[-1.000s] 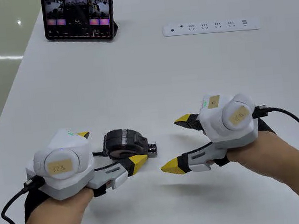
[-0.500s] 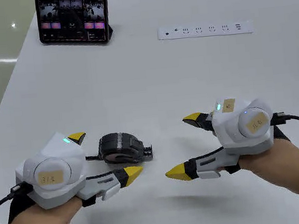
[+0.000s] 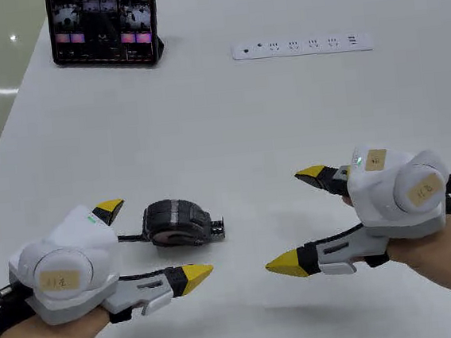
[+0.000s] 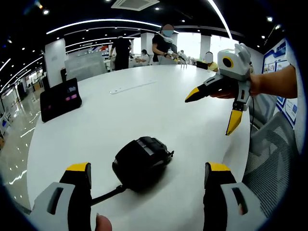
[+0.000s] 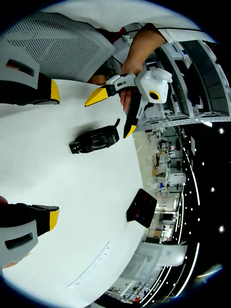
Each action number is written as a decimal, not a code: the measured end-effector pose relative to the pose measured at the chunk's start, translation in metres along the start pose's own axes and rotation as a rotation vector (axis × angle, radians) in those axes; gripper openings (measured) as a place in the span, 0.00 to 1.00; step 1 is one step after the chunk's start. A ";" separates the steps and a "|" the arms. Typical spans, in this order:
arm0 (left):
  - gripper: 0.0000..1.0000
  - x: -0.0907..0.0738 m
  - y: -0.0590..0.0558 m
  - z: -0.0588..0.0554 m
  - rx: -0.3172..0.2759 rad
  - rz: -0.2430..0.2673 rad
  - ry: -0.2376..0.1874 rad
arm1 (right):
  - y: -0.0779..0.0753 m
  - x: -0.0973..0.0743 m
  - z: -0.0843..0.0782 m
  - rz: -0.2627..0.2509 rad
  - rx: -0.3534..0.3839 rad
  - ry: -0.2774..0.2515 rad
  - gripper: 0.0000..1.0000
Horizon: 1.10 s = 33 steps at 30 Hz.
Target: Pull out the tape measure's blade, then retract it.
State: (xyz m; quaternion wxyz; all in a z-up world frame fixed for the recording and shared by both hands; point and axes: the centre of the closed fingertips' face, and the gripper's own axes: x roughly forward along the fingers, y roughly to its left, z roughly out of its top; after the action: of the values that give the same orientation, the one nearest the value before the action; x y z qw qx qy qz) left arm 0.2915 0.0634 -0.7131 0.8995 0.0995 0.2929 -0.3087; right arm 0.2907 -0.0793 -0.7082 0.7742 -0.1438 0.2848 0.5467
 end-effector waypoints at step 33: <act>0.99 -0.027 0.008 -0.011 0.035 -0.032 -0.024 | 0.003 -0.042 -0.028 -0.059 0.055 -0.022 0.99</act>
State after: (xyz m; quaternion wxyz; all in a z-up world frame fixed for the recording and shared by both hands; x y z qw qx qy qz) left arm 0.2742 0.0871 -0.7062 0.8961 0.1067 0.2782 -0.3290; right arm 0.2696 -0.1254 -0.7051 0.7968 -0.1246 0.2867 0.5170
